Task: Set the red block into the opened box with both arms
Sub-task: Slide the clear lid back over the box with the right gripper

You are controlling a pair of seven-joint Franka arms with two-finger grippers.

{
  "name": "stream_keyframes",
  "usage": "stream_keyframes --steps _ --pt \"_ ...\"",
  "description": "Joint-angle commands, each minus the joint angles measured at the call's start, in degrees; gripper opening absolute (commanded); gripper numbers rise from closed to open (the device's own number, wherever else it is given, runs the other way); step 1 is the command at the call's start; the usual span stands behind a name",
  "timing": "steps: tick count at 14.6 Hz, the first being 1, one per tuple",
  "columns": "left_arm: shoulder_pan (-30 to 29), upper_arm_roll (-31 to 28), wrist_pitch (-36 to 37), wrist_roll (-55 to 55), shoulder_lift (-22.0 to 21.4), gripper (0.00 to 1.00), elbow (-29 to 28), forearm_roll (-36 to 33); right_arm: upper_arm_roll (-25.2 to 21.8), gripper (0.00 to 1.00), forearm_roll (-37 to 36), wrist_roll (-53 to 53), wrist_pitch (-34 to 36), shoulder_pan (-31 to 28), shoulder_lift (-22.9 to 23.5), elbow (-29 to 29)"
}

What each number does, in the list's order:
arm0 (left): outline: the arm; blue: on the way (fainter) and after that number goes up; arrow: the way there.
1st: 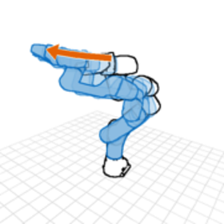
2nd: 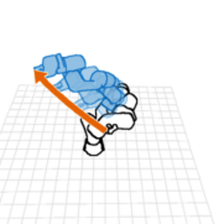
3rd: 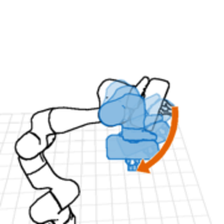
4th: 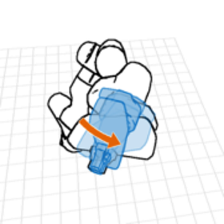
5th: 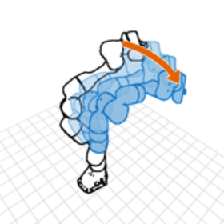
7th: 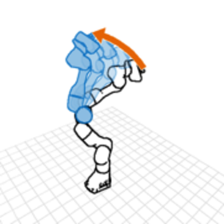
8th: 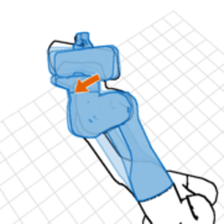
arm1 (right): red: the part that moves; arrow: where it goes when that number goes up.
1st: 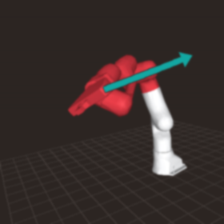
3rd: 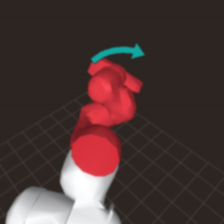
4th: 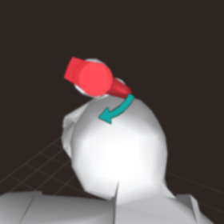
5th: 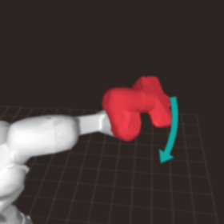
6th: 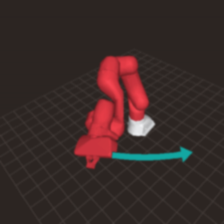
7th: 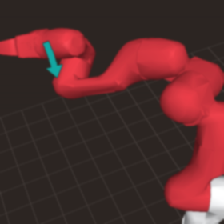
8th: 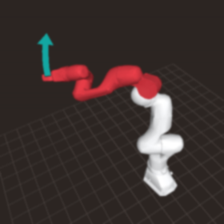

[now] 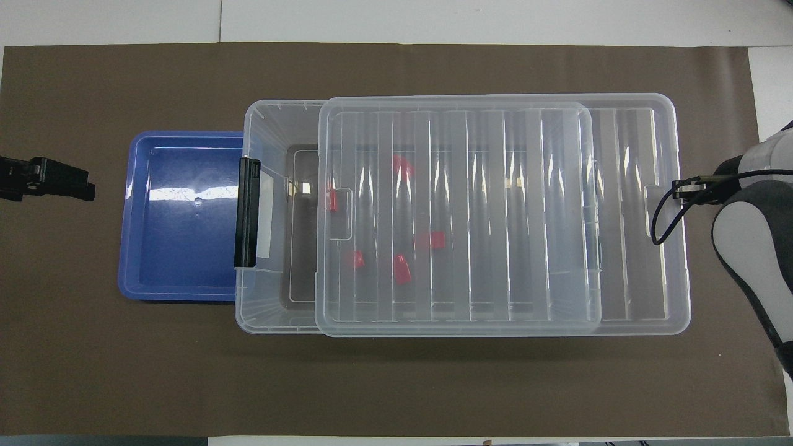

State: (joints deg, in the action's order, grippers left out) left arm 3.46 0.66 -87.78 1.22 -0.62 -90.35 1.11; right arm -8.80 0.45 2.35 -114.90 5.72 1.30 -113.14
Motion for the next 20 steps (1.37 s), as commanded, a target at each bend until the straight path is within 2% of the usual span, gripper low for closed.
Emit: stream_keyframes --steps 1,6,11,20 --pt "-0.47 0.31 1.38 0.72 0.36 1.00 0.88 0.74 0.10 0.00 0.87 4.84 -0.06 2.62 -0.86 -1.12" --pt "-0.47 0.31 -0.64 0.89 0.18 1.00 0.01 0.74 0.10 0.00 0.87 11.18 -0.06 5.97 -0.95 -1.12" --pt "-0.38 0.22 -0.11 0.63 -0.61 1.00 -1.23 0.65 0.10 0.00 0.87 13.20 -0.06 7.81 -1.04 -1.12" --pt "-0.56 -0.04 -0.38 0.63 -0.61 1.00 -1.23 0.65 0.10 0.00 0.87 14.09 0.29 7.99 -0.86 -0.51"
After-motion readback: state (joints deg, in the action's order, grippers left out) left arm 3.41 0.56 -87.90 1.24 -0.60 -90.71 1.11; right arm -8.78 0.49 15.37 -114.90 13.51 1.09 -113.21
